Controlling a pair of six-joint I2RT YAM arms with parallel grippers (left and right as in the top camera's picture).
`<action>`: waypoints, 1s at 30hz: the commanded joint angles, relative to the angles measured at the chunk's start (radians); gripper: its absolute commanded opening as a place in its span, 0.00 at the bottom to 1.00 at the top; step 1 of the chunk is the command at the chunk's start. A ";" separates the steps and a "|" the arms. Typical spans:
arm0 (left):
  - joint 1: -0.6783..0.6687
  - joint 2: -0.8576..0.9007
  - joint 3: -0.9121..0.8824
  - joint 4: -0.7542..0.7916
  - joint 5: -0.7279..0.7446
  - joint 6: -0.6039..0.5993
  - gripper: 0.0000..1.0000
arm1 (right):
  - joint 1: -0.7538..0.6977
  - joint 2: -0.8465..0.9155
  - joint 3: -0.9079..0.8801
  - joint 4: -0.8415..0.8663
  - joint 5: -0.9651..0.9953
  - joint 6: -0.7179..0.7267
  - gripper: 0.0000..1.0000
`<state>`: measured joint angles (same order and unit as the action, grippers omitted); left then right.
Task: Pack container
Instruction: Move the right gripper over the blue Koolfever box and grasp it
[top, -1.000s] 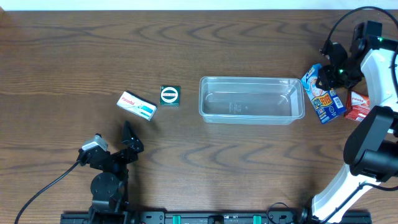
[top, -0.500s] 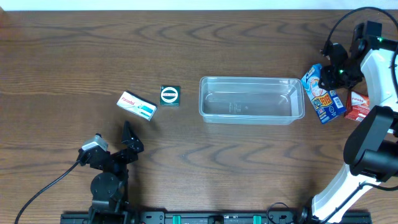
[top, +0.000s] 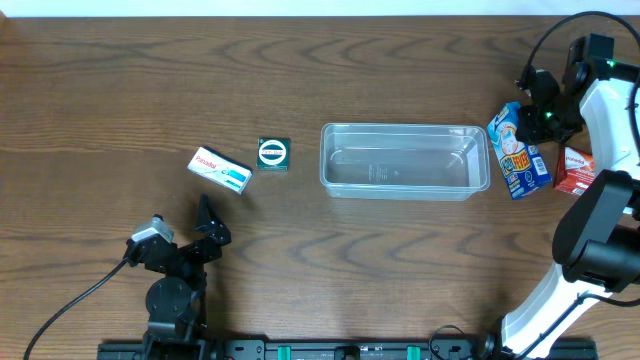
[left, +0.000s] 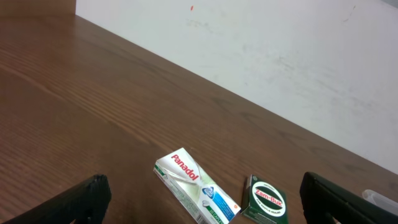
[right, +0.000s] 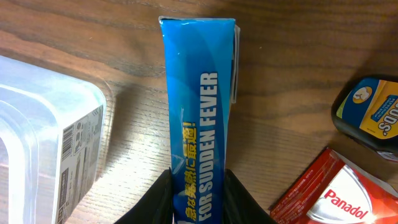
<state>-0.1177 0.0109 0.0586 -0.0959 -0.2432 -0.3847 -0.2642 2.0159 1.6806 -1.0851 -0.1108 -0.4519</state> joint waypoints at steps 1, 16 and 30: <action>0.007 -0.006 -0.029 -0.010 -0.012 0.014 0.98 | 0.003 0.000 -0.007 0.000 0.003 0.014 0.22; 0.007 -0.006 -0.029 -0.010 -0.012 0.014 0.98 | 0.004 -0.048 0.060 -0.021 0.003 0.036 0.21; 0.007 -0.006 -0.029 -0.010 -0.012 0.014 0.98 | 0.032 -0.170 0.148 -0.108 0.026 0.036 0.34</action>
<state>-0.1177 0.0109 0.0586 -0.0959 -0.2432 -0.3847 -0.2474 1.8683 1.8107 -1.1858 -0.1028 -0.4229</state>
